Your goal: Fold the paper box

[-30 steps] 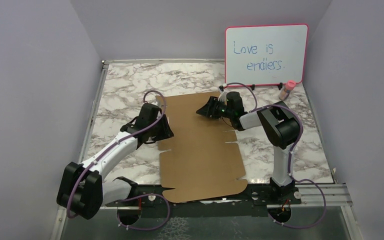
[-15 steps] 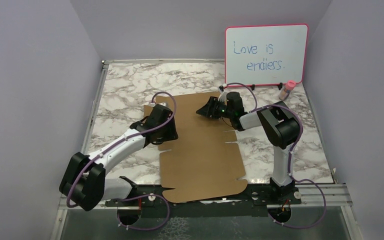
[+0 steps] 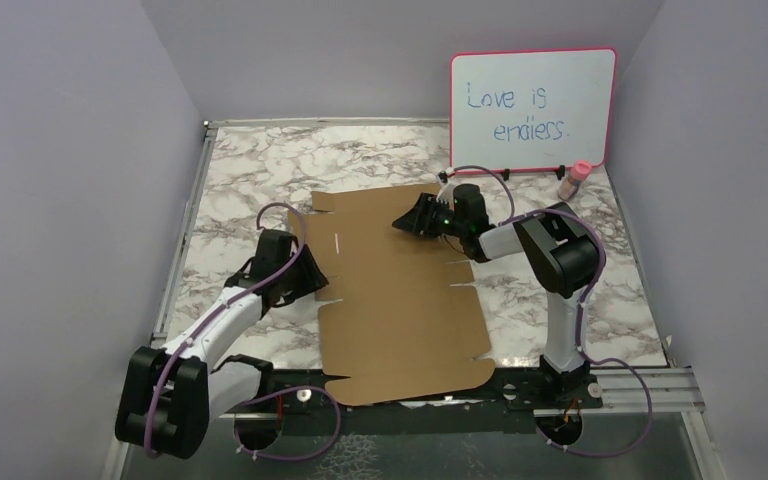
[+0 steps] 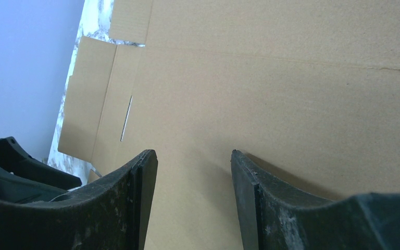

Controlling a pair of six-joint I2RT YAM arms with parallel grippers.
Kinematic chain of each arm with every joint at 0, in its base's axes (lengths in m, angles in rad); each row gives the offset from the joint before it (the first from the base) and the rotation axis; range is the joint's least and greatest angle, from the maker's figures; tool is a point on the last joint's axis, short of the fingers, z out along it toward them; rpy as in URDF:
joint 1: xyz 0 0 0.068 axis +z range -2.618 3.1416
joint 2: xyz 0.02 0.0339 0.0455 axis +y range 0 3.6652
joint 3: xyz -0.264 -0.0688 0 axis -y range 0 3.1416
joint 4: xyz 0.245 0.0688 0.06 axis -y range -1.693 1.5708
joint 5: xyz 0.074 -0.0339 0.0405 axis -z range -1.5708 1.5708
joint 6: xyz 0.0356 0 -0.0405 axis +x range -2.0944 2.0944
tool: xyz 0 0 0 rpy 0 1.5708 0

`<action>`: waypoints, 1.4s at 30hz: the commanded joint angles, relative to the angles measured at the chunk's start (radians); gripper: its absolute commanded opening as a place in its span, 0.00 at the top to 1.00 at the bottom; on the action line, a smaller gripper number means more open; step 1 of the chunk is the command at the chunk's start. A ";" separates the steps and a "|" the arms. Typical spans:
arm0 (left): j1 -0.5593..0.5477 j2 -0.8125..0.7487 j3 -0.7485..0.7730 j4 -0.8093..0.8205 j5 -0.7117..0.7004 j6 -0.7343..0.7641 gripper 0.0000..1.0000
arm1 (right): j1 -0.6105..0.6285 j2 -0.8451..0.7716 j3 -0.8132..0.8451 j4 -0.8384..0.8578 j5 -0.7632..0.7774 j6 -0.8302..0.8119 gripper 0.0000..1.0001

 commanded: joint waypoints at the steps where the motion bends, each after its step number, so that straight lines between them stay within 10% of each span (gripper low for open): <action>1: 0.033 0.014 -0.054 0.123 0.108 -0.016 0.45 | 0.006 0.034 -0.033 -0.066 0.000 -0.008 0.40; 23: 0.015 -0.039 -0.080 0.227 0.159 -0.014 0.88 | 0.006 0.033 -0.040 -0.070 0.007 -0.011 0.40; 42: -0.281 0.088 0.094 0.089 -0.161 -0.002 0.91 | 0.006 0.037 -0.039 -0.070 0.014 -0.013 0.40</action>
